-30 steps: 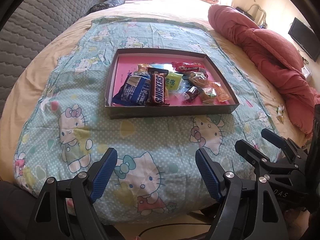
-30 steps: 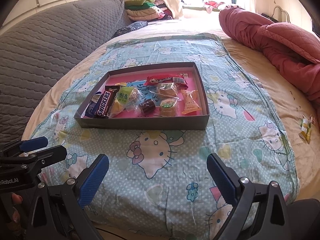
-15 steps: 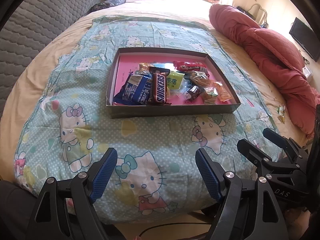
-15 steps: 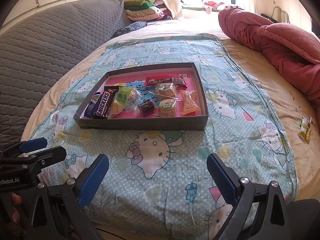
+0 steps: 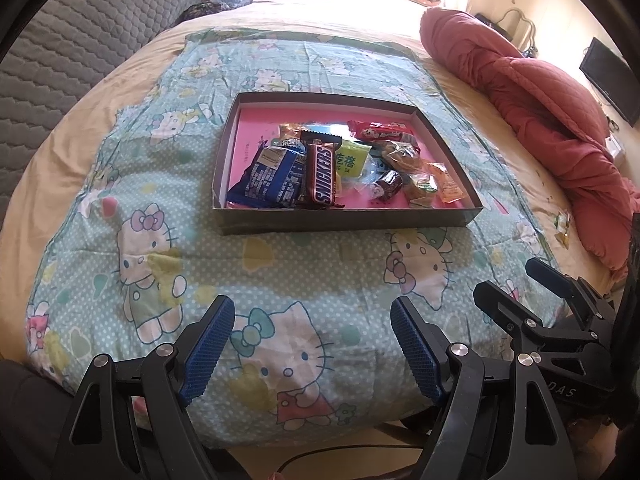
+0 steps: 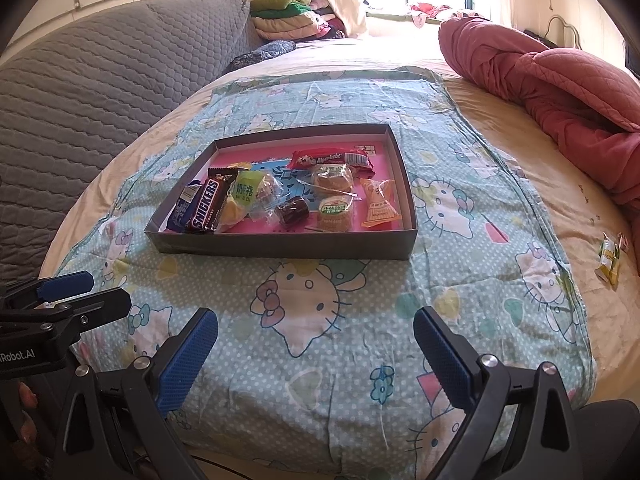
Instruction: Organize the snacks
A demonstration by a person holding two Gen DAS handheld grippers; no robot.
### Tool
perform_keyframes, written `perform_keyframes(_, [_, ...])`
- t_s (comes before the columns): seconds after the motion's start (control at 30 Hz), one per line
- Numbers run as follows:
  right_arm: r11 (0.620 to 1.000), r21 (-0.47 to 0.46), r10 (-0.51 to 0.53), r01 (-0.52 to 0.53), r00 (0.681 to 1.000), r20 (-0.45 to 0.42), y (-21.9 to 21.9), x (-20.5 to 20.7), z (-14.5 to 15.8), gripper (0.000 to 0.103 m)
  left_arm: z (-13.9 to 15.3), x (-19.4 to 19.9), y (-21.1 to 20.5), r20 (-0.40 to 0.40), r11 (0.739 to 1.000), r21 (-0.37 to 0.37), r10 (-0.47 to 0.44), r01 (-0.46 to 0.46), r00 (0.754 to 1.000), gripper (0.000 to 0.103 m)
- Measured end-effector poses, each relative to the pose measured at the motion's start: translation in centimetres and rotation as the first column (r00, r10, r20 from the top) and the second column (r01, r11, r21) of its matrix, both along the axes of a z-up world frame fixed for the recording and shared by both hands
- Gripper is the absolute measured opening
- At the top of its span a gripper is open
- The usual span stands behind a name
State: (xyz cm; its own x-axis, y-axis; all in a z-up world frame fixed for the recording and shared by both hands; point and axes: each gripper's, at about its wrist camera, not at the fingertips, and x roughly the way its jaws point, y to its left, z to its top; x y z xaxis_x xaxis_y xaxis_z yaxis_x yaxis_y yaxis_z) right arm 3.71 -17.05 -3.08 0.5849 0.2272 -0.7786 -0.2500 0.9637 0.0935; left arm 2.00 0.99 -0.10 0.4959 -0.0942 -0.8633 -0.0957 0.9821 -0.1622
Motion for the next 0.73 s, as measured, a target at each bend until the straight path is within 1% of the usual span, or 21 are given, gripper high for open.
perform_keyframes(0.23, [1.000,-0.003,0.004,-0.004,1.000,0.002,0.0,0.0,0.0,0.099,0.0,0.1,0.3,0.003,1.000,0.011,0.014,-0.014,1.000,0.081])
perform_keyframes(0.4, [1.000,-0.001,0.004,-0.004,1.000,0.001,0.1,0.0,-0.1,0.099,0.5,0.0,0.3,0.032,0.999,0.030,0.018,-0.019,0.999,0.081])
perform_keyframes(0.6, [1.000,-0.002,0.007,-0.007,1.000,0.000,0.1,0.0,-0.1,0.099,0.6,0.1,-0.1,0.034,0.998,0.059,0.013,-0.015,0.999,0.081])
perform_keyframes(0.7, [1.000,-0.001,0.008,-0.008,1.000,0.001,0.1,0.0,-0.2,0.099,0.9,0.0,0.0,0.058,0.999,0.048,0.018,-0.021,0.998,0.081])
perform_keyframes(0.73, [1.000,0.000,0.009,-0.009,1.000,0.001,0.1,0.1,-0.2,0.099,1.1,0.0,0.1,0.070,0.998,0.056,0.023,-0.027,0.997,0.081])
